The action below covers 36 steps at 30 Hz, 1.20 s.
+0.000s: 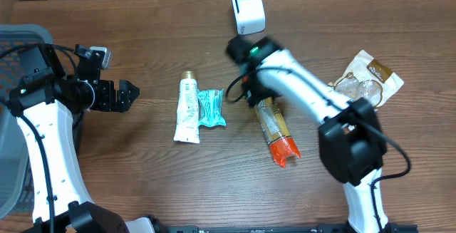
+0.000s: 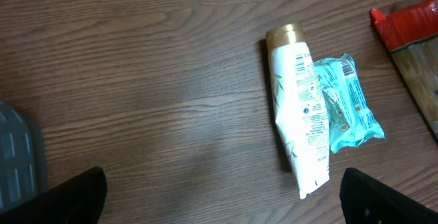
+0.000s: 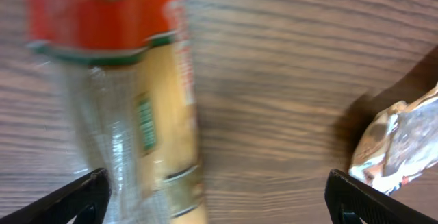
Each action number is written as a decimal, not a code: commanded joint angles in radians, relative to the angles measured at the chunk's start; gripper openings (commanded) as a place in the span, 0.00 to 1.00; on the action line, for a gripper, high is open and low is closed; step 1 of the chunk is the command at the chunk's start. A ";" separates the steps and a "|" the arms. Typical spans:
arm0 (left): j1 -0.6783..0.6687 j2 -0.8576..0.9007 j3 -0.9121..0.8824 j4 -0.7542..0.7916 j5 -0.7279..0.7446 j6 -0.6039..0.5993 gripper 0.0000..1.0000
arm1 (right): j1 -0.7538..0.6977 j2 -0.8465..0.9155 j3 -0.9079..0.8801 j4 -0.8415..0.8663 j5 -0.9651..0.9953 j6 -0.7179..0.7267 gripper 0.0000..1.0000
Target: Scan the item barcode
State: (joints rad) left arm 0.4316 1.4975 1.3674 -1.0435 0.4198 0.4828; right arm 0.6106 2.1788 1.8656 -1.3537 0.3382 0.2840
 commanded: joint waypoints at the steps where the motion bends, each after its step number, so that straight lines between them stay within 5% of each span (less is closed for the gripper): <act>1: -0.008 0.006 0.000 0.001 0.014 0.018 1.00 | -0.098 -0.051 0.016 -0.008 -0.381 -0.249 1.00; 7: -0.008 0.006 0.000 0.001 0.014 0.018 1.00 | -0.211 -0.045 -0.104 0.063 -0.651 -0.346 1.00; 25: -0.008 0.006 0.000 0.001 0.014 0.018 1.00 | -0.209 -0.045 -0.302 0.204 -0.681 -0.346 0.90; 28: -0.008 0.006 0.000 0.002 0.014 0.018 1.00 | -0.209 -0.045 -0.302 0.204 -0.681 -0.345 0.78; 36: -0.008 0.006 0.000 0.002 0.014 0.018 0.99 | -0.209 -0.045 -0.301 0.205 -0.735 -0.345 0.18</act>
State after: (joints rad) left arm 0.4316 1.4975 1.3674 -1.0435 0.4198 0.4828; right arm 0.3943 2.1513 1.5745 -1.1549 -0.3634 -0.0570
